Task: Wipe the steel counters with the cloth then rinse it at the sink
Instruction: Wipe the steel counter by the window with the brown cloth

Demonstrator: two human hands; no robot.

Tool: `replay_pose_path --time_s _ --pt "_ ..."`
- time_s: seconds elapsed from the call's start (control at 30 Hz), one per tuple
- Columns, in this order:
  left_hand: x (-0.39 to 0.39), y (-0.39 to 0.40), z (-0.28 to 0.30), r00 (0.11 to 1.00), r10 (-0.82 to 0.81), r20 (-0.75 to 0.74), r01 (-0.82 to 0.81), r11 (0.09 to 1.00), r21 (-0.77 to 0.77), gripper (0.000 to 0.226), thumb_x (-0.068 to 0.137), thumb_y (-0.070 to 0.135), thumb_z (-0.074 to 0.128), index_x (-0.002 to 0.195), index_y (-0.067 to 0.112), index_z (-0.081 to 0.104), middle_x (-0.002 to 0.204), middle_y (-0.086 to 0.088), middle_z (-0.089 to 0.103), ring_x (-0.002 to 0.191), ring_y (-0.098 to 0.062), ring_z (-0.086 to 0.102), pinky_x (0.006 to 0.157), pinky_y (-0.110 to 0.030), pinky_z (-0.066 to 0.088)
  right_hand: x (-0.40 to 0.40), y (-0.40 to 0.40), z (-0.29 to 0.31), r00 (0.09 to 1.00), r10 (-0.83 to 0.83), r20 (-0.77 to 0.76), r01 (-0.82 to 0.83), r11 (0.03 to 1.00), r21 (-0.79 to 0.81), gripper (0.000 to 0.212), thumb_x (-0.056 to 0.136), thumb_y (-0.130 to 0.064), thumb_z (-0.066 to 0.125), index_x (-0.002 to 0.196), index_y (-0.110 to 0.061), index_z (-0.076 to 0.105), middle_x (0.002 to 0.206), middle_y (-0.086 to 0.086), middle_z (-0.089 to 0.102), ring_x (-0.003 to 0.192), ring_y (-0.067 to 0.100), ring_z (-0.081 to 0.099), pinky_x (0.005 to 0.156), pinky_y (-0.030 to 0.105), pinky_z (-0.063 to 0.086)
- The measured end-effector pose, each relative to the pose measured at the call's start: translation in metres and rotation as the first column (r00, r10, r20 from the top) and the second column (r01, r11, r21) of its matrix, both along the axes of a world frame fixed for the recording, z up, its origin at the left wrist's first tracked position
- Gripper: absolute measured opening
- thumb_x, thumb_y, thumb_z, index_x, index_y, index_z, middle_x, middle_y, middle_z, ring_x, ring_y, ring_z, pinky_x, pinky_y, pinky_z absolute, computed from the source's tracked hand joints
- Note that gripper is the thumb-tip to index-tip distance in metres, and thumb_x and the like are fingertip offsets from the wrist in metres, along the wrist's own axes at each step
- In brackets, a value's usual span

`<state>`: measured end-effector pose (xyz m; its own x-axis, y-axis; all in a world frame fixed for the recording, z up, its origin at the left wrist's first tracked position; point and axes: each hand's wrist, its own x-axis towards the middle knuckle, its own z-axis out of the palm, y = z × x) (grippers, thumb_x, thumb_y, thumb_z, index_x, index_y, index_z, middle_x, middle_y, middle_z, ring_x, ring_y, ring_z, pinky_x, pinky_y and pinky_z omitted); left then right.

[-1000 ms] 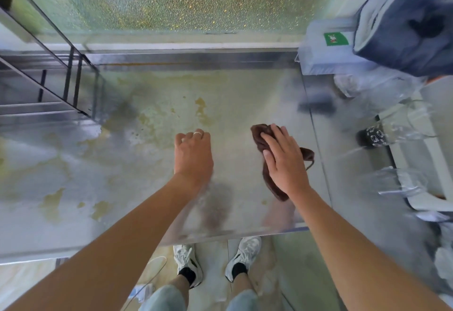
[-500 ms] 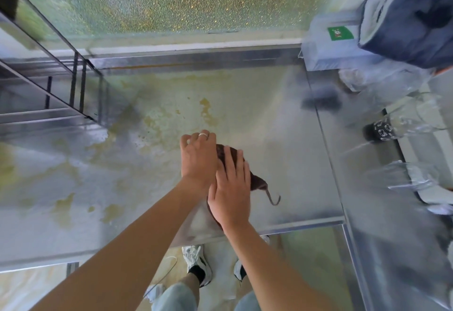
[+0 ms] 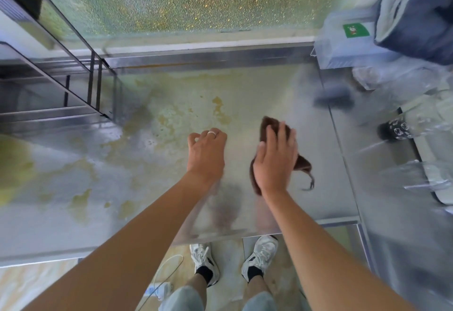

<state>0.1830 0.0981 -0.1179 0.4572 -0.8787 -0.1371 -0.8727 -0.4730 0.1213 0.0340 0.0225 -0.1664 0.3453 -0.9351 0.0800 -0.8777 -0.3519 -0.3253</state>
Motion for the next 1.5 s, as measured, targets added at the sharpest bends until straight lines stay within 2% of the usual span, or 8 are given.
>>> replay_pose_path --time_s 0.17,0.3,0.5,0.7,0.87,1.03,1.27,1.5 --pt "0.002 -0.002 -0.002 1.000 0.010 0.011 -0.010 1.000 -0.026 0.027 0.093 0.013 0.049 0.114 0.024 0.061 0.120 0.005 0.061 0.115 -0.015 0.056 0.105 -0.037 0.031 0.038 0.068 0.003 0.981 0.192 0.025 -0.193 0.980 0.048 0.051 0.105 -0.023 0.030 0.154 -0.017 0.044 0.170 0.009 0.025 0.159 0.035 0.013 0.128 0.049 0.018" --pt "0.008 -0.008 0.004 0.998 -0.015 0.054 0.016 1.000 -0.019 0.022 0.095 0.014 0.046 0.109 0.021 0.062 0.114 0.002 0.062 0.112 -0.018 0.057 0.106 -0.039 0.031 0.025 0.049 0.000 0.925 0.381 0.001 -0.380 0.924 0.032 0.048 0.110 -0.027 0.028 0.154 -0.017 0.043 0.169 0.009 0.029 0.159 0.031 0.015 0.128 0.049 0.020" --pt "0.015 -0.007 0.000 0.997 -0.058 0.056 0.059 0.998 -0.009 0.027 0.088 0.004 0.048 0.103 0.019 0.064 0.102 0.001 0.062 0.100 -0.020 0.060 0.099 -0.038 0.034 0.036 -0.037 -0.009 0.980 0.194 -0.039 -0.195 0.981 -0.019 0.047 0.111 -0.027 0.030 0.154 -0.015 0.043 0.167 0.010 0.032 0.157 0.035 0.022 0.127 0.048 0.022" --pt "0.021 -0.008 -0.012 1.000 0.001 0.006 -0.001 0.999 -0.053 0.023 0.089 0.008 0.055 0.093 0.027 0.067 0.094 0.009 0.063 0.093 -0.015 0.062 0.097 -0.034 0.031 0.090 -0.084 -0.005 0.973 0.220 -0.065 -0.222 0.975 -0.013 0.045 0.109 -0.027 0.034 0.152 -0.022 0.046 0.167 0.006 0.032 0.156 0.039 0.021 0.127 0.052 0.021" --pt "0.023 -0.007 -0.009 1.000 0.010 -0.014 -0.010 1.000 -0.029 0.029 0.089 0.006 0.050 0.099 0.027 0.067 0.099 0.009 0.065 0.100 -0.014 0.061 0.105 -0.034 0.028 0.120 -0.058 -0.010 0.814 0.581 -0.010 -0.582 0.813 -0.023 0.047 0.106 -0.026 0.036 0.150 -0.030 0.050 0.167 0.001 0.033 0.156 0.037 0.021 0.127 0.050 0.020" --pt "0.021 -0.008 -0.001 1.000 -0.009 -0.001 0.009 1.000 -0.003 0.022 0.090 0.012 0.053 0.097 0.027 0.068 0.100 0.008 0.066 0.099 -0.014 0.061 0.104 -0.034 0.028 0.112 -0.071 -0.007 0.727 0.687 0.015 -0.687 0.727 0.003 0.044 0.109 -0.027 0.035 0.151 -0.029 0.049 0.168 0.003 0.032 0.158 0.033 0.019 0.127 0.047 0.021" --pt "0.024 -0.028 0.002 1.000 -0.020 0.008 0.020 0.999 -0.050 0.020 0.080 0.008 0.057 0.090 0.022 0.067 0.094 0.003 0.064 0.091 -0.019 0.062 0.095 -0.036 0.037 0.084 -0.098 -0.008 0.947 0.319 -0.032 -0.319 0.948 -0.008 0.043 0.110 -0.027 0.036 0.150 -0.023 0.048 0.168 0.005 0.030 0.158 0.033 0.018 0.127 0.050 0.022" --pt "0.041 -0.036 -0.005 1.000 -0.020 0.018 0.021 0.998 -0.067 0.023 0.080 0.007 0.053 0.090 0.022 0.068 0.095 0.003 0.067 0.093 -0.019 0.062 0.098 -0.039 0.035 0.104 -0.112 -0.013 0.992 0.107 -0.061 -0.110 0.993 -0.052 0.042 0.109 -0.024 0.039 0.150 -0.021 0.049 0.166 0.008 0.034 0.156 0.038 0.022 0.127 0.051 0.022"
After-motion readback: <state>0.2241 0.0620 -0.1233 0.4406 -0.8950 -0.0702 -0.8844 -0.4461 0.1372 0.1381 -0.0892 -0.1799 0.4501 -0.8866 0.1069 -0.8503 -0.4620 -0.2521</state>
